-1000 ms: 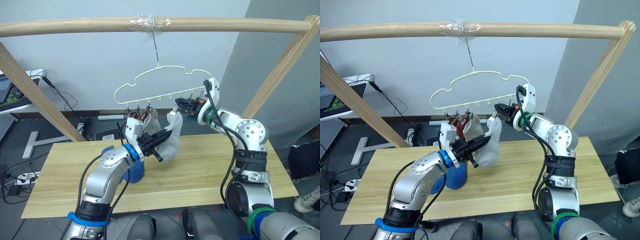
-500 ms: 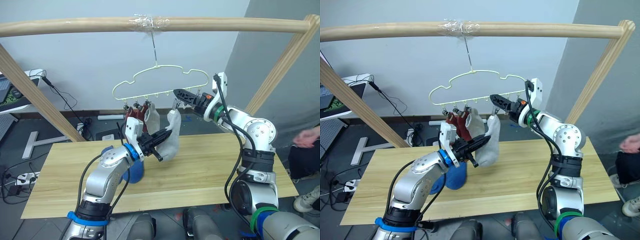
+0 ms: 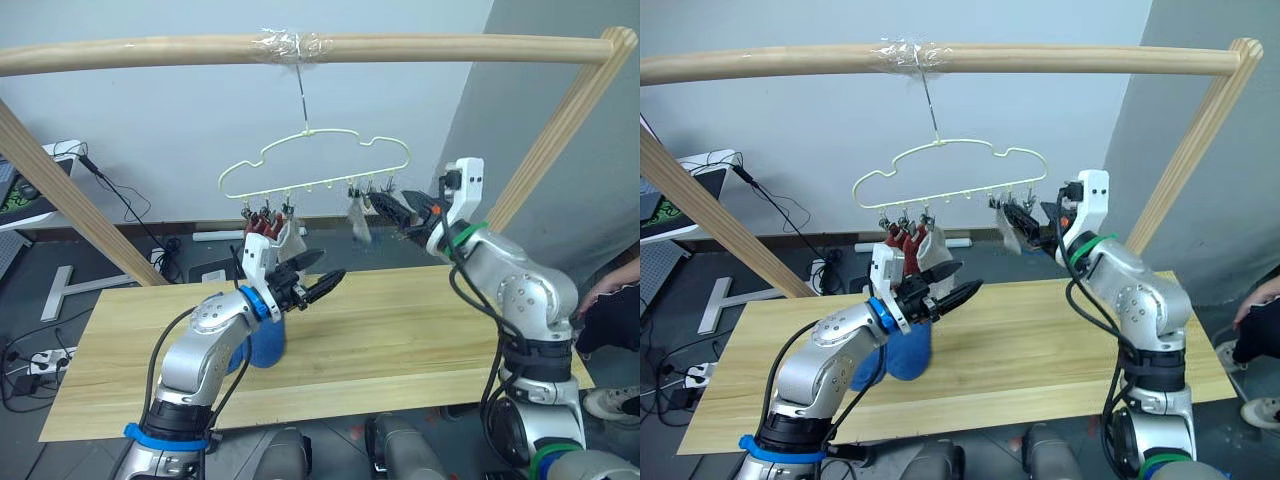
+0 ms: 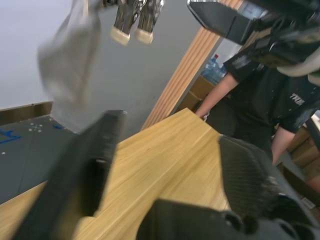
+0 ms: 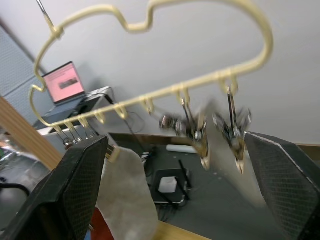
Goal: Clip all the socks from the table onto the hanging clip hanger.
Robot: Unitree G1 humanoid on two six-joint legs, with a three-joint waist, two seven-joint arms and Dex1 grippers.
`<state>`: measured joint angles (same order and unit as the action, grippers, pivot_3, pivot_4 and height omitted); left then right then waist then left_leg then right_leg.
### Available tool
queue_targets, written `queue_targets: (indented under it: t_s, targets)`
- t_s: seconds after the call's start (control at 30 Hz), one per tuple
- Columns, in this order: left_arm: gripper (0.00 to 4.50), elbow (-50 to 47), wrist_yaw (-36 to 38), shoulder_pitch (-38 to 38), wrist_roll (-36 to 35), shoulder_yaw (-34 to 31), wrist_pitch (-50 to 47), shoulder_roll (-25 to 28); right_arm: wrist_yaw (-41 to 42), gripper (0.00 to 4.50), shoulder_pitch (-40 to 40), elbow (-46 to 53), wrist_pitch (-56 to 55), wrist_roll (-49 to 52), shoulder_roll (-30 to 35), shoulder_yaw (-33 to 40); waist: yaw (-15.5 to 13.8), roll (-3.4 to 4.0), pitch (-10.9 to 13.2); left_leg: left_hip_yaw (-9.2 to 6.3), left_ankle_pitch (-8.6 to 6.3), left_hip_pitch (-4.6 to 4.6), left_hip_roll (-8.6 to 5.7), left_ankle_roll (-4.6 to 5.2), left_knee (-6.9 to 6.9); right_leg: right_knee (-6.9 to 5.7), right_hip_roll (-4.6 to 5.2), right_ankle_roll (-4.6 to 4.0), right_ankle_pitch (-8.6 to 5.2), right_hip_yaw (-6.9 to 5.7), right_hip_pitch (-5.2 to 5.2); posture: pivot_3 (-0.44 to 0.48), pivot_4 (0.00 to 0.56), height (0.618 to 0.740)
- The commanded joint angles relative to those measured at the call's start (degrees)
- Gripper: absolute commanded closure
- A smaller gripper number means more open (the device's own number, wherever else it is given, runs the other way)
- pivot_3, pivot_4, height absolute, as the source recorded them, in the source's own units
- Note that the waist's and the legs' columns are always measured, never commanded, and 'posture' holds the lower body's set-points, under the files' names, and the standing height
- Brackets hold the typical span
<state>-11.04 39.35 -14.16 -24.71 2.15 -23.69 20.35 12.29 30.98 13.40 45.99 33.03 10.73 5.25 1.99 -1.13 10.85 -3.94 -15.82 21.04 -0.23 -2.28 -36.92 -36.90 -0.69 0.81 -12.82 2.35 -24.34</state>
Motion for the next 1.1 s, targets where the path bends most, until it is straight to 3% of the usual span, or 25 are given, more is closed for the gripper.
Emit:
queue_targets:
  t_s: [0.03, 0.07, 0.2, 0.37, 0.53, 1.1]
  targets:
    - [0.0, -2.1, 0.2, -0.7, 0.4, -0.9, 0.9, 1.4, -0.4, 0.37, -1.2, 2.9, -5.9, -4.2, -0.4, -2.4, 0.0, 0.0, 0.0, 0.0, 0.0, 0.0, 0.0, 0.0, -0.01, -0.01, 0.0, 0.0, 0.0, 0.0, 0.0, 0.015, 0.165, 0.74]
    - [0.0, -2.1, 0.4, -0.7, 0.5, -0.9, 1.0, 1.7, -0.4, 0.52, -1.5, 2.9, -6.7, -4.8, -0.6, -2.7, 0.0, 0.0, 0.0, 0.01, 0.0, 0.0, 0.02, 0.0, -0.01, -0.01, 0.0, 0.0, 0.0, 0.01, 0.0, 0.015, 0.165, 0.74]
    - [0.0, -2.4, 0.7, -1.3, -0.4, -1.8, 0.7, 2.7, -1.7, 1.91, -3.3, 2.4, -11.5, -10.1, -1.3, -5.5, -0.1, 0.0, 0.0, 0.02, 0.0, 0.0, 0.03, 0.0, -0.02, 0.0, 0.03, 0.0, 0.0, 0.03, 0.0, 0.023, 0.16, 0.74]
    - [0.0, -2.6, 0.5, -1.7, -0.6, -2.2, 0.9, 3.1, -2.8, 1.91, -3.8, -0.2, -17.9, -16.1, -2.6, -8.0, -0.1, 0.0, 0.0, 0.02, 0.0, 0.0, 0.03, -0.01, -0.01, -0.01, 0.03, 0.0, 0.0, 0.02, -0.01, 0.026, 0.153, 0.74]
    - [0.0, -2.7, 0.4, -1.8, -0.3, -1.5, 1.0, 2.4, -2.6, 3.42, -3.6, -2.7, -20.8, -18.6, -3.5, -8.7, -0.1, -0.01, 0.0, 0.04, 0.0, -0.01, 0.03, -0.01, -0.02, -0.01, 0.04, 0.0, 0.0, 0.04, -0.01, 0.028, 0.149, 0.74]
    - [0.0, -4.6, 0.1, -1.9, -0.8, -1.9, 0.4, 2.5, -2.3, 3.42, 2.2, -16.4, -27.8, -24.2, -6.8, -8.4, -0.2, -0.02, 0.0, 0.04, 0.0, -0.03, 0.03, -0.01, -0.04, -0.08, 0.06, -0.02, 0.02, 0.07, -0.01, 0.044, 0.146, 0.74]
